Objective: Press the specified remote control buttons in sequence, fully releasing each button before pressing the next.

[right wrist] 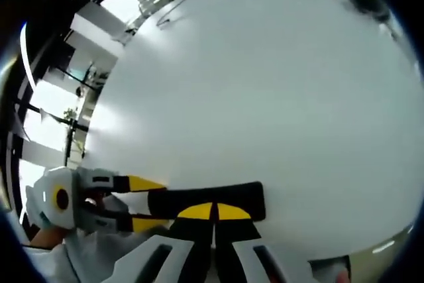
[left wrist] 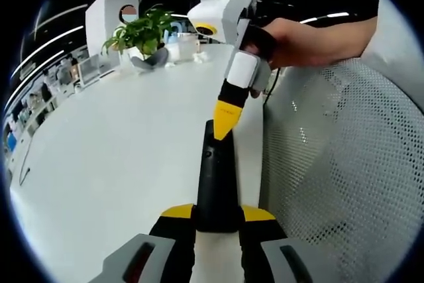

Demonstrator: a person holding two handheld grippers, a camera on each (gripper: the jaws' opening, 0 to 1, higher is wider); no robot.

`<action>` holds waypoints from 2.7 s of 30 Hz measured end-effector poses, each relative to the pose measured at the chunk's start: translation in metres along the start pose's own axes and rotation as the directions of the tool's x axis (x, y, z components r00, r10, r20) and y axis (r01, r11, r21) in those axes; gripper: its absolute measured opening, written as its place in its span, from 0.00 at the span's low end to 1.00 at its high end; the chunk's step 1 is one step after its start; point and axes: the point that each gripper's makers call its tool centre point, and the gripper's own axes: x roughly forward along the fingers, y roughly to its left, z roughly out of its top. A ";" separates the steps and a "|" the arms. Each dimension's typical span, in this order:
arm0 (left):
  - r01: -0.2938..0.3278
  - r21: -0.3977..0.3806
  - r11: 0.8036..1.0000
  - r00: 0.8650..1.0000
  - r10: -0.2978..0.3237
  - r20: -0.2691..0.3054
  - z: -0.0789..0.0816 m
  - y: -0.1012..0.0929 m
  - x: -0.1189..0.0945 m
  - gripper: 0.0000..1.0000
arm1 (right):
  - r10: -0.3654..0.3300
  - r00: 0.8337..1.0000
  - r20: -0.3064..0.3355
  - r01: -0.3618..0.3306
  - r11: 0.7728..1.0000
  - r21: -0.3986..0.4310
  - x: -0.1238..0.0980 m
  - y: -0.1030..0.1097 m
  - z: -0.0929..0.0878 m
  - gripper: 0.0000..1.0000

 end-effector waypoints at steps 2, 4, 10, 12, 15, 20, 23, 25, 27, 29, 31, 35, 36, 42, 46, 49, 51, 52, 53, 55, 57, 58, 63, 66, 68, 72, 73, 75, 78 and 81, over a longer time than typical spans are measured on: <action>0.000 0.001 1.000 1.000 0.000 -0.002 0.000 0.000 0.000 0.24 | 0.041 0.999 0.004 -0.041 0.999 0.012 0.001 0.008 0.001 0.00; 0.001 0.004 1.000 1.000 -0.001 -0.001 0.001 0.000 0.001 0.24 | 0.074 0.997 0.023 -0.074 0.997 0.016 0.002 0.014 0.004 0.00; 0.013 -0.004 1.000 1.000 -0.013 0.005 0.001 -0.002 0.001 0.23 | 0.080 0.996 0.038 -0.079 0.997 -0.009 0.005 0.016 0.008 0.00; 0.021 -0.004 1.000 1.000 -0.021 0.007 0.002 -0.004 0.002 0.23 | 0.089 0.995 0.036 -0.088 0.996 -0.014 0.006 0.018 0.007 0.00; 0.015 0.015 1.000 1.000 -0.015 0.000 0.002 -0.004 0.003 0.23 | 0.101 0.995 0.025 -0.101 0.995 -0.007 0.007 0.020 0.006 0.00; 0.016 0.015 1.000 1.000 -0.016 0.002 0.002 -0.003 0.003 0.23 | 0.103 0.995 0.017 -0.103 0.995 -0.010 0.009 0.021 0.005 0.00; 0.017 0.014 1.000 1.000 -0.017 0.003 0.002 -0.003 0.003 0.24 | 0.096 0.995 0.001 -0.096 0.995 -0.019 0.011 0.020 0.002 0.00; 0.017 0.014 1.000 1.000 -0.017 0.004 0.002 -0.004 0.003 0.24 | 0.100 0.995 0.004 -0.100 0.995 -0.020 0.011 0.020 0.003 0.00; 0.017 0.015 1.000 1.000 -0.017 0.004 0.002 -0.004 0.003 0.24 | 0.102 0.995 0.006 -0.102 0.995 -0.006 0.011 0.020 0.003 0.00; 0.017 0.015 1.000 1.000 -0.017 0.005 0.002 -0.004 0.003 0.24 | 0.102 0.995 0.009 -0.102 0.995 -0.006 0.011 0.020 0.003 0.00; 0.018 0.014 1.000 1.000 -0.018 0.006 0.002 -0.004 0.003 0.24 | 0.094 0.995 0.015 -0.094 0.996 -0.011 0.011 0.020 0.003 0.00; 0.020 0.008 1.000 1.000 -0.020 0.008 0.002 -0.004 0.002 0.23 | 0.085 0.996 0.029 -0.085 0.996 -0.018 0.012 0.020 0.003 0.00; 0.018 0.011 1.000 1.000 -0.019 0.006 0.002 -0.004 0.002 0.23 | 0.086 0.996 0.027 -0.085 0.996 -0.011 0.013 0.019 0.004 0.00; 0.019 0.012 1.000 1.000 -0.020 0.006 0.003 -0.004 0.002 0.23 | 0.089 0.996 0.026 -0.089 0.996 -0.006 0.013 0.020 0.004 0.00; 0.015 0.023 1.000 1.000 -0.015 0.005 0.002 -0.005 0.002 0.24 | 0.097 0.995 0.030 -0.097 0.995 -0.007 0.013 0.020 0.004 0.00; 0.013 0.022 1.000 1.000 -0.013 0.004 0.002 -0.005 0.002 0.24 | 0.113 0.993 0.025 -0.114 0.993 0.029 0.011 0.020 0.004 0.00; 0.013 0.019 1.000 1.000 -0.013 0.005 0.002 -0.004 0.002 0.24 | 0.113 0.993 0.022 -0.114 0.993 0.040 0.009 0.018 0.004 0.00; 0.013 0.019 1.000 1.000 -0.013 0.005 0.002 -0.004 0.002 0.24 | 0.107 0.994 0.020 -0.108 0.993 0.041 0.007 0.017 0.004 0.00; 0.013 0.020 1.000 1.000 -0.013 0.005 0.002 -0.004 0.002 0.24 | 0.109 0.994 0.030 -0.110 0.993 0.051 0.004 0.015 0.005 0.00; 0.011 0.020 1.000 1.000 -0.011 0.004 0.002 -0.004 0.002 0.24 | 0.136 0.990 0.048 -0.139 0.987 0.083 -0.001 0.018 0.007 0.00; 0.011 0.019 1.000 1.000 -0.011 0.003 0.002 -0.004 0.002 0.24 | 0.160 0.986 0.048 -0.164 0.980 0.114 -0.004 0.020 0.006 0.00; 0.010 0.018 1.000 1.000 -0.010 0.003 0.002 -0.004 0.002 0.24 | 0.158 0.987 0.043 -0.162 0.979 0.126 -0.004 0.018 0.005 0.00; 0.010 0.017 1.000 1.000 -0.010 0.002 0.002 -0.004 0.002 0.24 | 0.155 0.988 0.019 -0.156 0.981 0.117 -0.002 0.022 0.001 0.00; 0.010 0.016 1.000 1.000 -0.010 0.003 0.002 -0.004 0.002 0.24 | 0.137 0.990 -0.014 -0.135 0.987 0.086 0.001 0.022 -0.004 0.00; 0.009 0.015 1.000 1.000 -0.009 0.003 0.002 -0.004 0.002 0.24 | 0.129 0.991 -0.029 -0.126 0.990 0.069 0.002 0.023 -0.006 0.00; 0.009 0.014 1.000 1.000 -0.009 0.004 0.002 -0.004 0.002 0.24 | 0.105 0.993 -0.048 -0.104 0.994 0.034 0.004 0.021 -0.009 0.00; 0.009 0.013 1.000 1.000 -0.009 0.004 0.002 -0.003 0.002 0.24 | 0.106 0.993 -0.048 -0.104 0.994 0.032 0.004 0.021 -0.009 0.00; 0.008 0.013 1.000 1.000 -0.008 0.005 0.002 -0.003 0.002 0.24 | 0.110 0.993 -0.044 -0.109 0.993 0.034 0.004 0.021 -0.008 0.00; 0.009 0.014 1.000 1.000 -0.009 0.005 0.002 -0.003 0.002 0.24 | 0.116 0.993 -0.037 -0.115 0.992 0.044 0.004 0.020 -0.007 0.00; 0.010 0.016 1.000 1.000 -0.010 0.007 0.002 -0.003 0.002 0.24 | 0.117 0.992 -0.045 -0.115 0.992 0.044 0.006 0.021 -0.008 0.00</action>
